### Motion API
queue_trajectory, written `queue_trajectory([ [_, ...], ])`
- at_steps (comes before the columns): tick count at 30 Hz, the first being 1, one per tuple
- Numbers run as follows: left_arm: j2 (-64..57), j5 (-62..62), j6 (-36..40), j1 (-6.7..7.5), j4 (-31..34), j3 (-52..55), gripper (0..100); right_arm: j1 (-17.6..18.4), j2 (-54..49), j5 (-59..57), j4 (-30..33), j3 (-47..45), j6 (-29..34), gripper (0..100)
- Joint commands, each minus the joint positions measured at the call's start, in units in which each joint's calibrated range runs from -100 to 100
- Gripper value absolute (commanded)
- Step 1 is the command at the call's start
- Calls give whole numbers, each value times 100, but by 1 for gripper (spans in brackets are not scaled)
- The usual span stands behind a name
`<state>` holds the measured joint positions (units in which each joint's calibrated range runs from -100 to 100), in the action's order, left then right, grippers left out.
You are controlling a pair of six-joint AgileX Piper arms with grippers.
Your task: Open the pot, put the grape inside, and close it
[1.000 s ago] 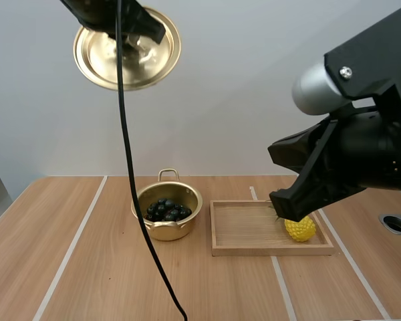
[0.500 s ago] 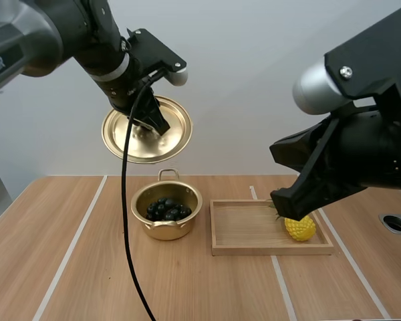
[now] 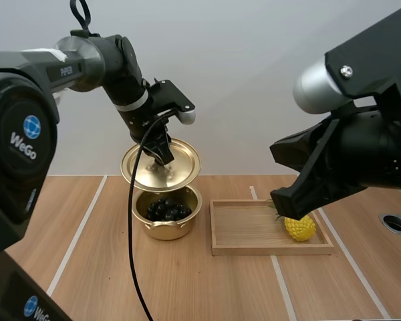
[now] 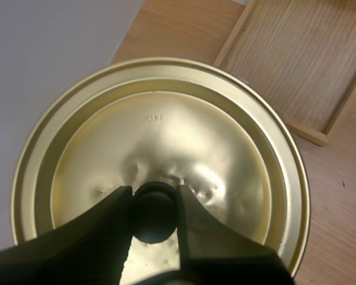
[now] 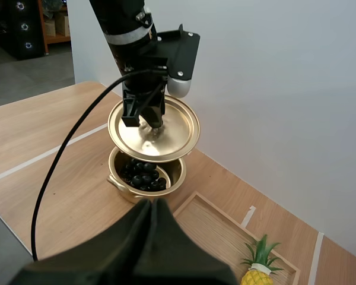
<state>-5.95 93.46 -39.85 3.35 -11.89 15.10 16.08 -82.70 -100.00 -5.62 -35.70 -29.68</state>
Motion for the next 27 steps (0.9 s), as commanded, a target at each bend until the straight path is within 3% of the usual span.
queue_trajectory([
  [1, 205, -22, -51, 14, 12, -15, 0, -2, -59, 0, 0, -18, 27, 0],
  [27, 1241, 159, 474, 14, -211, -15, 0, -2, -59, 0, 0, -18, 27, 0],
])
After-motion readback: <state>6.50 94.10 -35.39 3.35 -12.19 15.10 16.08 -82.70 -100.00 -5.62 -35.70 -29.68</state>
